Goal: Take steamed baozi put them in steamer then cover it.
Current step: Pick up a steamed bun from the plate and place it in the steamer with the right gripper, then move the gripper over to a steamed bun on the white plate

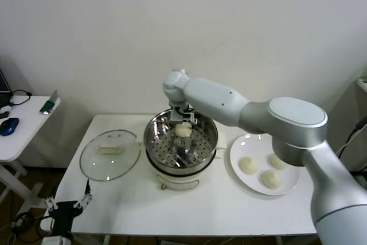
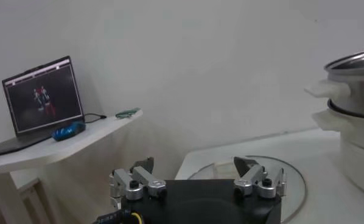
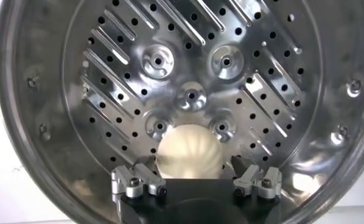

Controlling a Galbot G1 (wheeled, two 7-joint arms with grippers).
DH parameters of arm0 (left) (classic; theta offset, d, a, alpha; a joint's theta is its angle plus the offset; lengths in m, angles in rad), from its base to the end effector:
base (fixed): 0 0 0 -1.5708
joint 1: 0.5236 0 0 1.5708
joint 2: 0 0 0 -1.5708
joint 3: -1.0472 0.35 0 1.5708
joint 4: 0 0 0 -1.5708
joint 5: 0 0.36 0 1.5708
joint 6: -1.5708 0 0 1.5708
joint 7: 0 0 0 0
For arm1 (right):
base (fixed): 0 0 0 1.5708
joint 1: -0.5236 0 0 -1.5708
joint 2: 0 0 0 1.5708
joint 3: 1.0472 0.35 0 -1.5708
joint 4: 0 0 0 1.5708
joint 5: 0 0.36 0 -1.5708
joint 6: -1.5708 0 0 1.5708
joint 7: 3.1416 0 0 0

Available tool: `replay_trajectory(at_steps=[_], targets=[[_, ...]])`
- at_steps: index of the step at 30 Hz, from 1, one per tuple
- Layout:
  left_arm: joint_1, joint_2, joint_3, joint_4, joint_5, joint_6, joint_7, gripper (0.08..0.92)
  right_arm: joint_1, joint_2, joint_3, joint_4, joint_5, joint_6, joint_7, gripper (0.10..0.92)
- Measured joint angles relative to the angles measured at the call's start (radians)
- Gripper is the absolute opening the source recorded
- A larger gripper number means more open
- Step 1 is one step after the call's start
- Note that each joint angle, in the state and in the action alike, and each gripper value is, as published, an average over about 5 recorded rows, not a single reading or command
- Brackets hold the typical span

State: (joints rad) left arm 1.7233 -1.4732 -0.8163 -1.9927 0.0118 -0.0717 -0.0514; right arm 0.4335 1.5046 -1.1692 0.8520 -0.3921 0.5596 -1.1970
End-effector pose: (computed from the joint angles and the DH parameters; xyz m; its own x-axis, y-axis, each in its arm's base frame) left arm 0.1249 0.1141 -0.3468 -0.9587 -0.2545 0.1269 -0.2132 0.9386 0.2713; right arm 0.5981 0.2295 -0.0871 -0.2500 0.0202 0.9680 -0.1385 -0.9902 -0.0151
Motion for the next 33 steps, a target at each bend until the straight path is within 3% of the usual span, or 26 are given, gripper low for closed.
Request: replay_trajectory(at_steps=[8,20,26,33], targets=[[0.007,0.004,0.002,-0.015,0.000,0.004,0.002,0.823,0.155,-0.119,-0.093,0.116,0.245,-0.107,0.004,0.823],[0.015,0.012,0.025,-0.037,0.008,0.013,0.006,0.823,0.324,-0.469,-0.280,0.331,0.669,-0.503,0.074,0.823],[0.016,0.009,0.039,-0.043,0.011,0.015,0.008,0.823,0.286,-0.644,-0.296,0.402,0.772,-0.665,0.112,0.823],[0.009,0.002,0.057,-0.051,0.020,0.021,0.007,0.823,0.142,-0.764,-0.244,0.424,0.775,-0.771,0.132,0.823]])
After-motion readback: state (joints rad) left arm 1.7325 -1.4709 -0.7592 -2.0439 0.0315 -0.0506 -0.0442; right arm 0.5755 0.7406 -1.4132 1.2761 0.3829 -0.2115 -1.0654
